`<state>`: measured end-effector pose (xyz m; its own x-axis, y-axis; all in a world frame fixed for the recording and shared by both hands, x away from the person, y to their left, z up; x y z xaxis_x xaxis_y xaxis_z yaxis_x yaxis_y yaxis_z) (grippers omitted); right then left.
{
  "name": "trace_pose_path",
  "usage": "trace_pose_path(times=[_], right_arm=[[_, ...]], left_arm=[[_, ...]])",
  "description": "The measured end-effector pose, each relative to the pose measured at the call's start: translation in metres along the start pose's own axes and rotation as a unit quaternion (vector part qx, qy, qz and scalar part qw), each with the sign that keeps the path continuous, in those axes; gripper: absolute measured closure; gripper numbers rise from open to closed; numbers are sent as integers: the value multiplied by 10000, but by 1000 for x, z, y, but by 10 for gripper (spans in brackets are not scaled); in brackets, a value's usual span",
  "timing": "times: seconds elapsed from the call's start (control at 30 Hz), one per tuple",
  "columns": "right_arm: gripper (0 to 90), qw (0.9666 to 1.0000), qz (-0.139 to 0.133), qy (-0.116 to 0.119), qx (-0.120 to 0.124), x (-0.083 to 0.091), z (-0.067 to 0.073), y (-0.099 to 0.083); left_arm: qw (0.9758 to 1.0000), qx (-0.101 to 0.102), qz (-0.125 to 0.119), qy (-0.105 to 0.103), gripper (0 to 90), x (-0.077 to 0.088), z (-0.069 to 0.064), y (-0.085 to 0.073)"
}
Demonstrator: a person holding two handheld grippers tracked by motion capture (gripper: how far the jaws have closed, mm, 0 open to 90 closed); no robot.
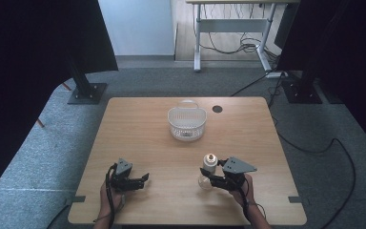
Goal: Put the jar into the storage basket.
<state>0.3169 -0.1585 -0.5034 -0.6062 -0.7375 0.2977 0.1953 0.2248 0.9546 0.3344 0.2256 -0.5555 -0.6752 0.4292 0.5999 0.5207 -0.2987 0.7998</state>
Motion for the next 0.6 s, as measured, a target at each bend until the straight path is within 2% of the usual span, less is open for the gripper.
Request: trace_pose_path(times=[0.27, 0.6], right_arm=[[452, 9999, -162, -14, 7, 7, 1, 6], [452, 9999, -71, -101, -29, 8, 8, 3]], left_arm=[[10000, 8, 15, -8, 138, 0, 0, 0], [10000, 47, 5, -70, 138, 0, 1, 0]])
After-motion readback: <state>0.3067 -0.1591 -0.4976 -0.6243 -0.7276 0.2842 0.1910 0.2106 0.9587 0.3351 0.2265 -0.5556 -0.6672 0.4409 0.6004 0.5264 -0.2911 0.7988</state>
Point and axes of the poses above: each handheld gripper's, and its own axes: x roughly backward along the jaws, y roughly out of its top, z roughly to its left, the point moved 1 cm from there along -x, roughly forward along the jaws, and after that the axes turned 1 degree about -x, right-handed, at the moved point
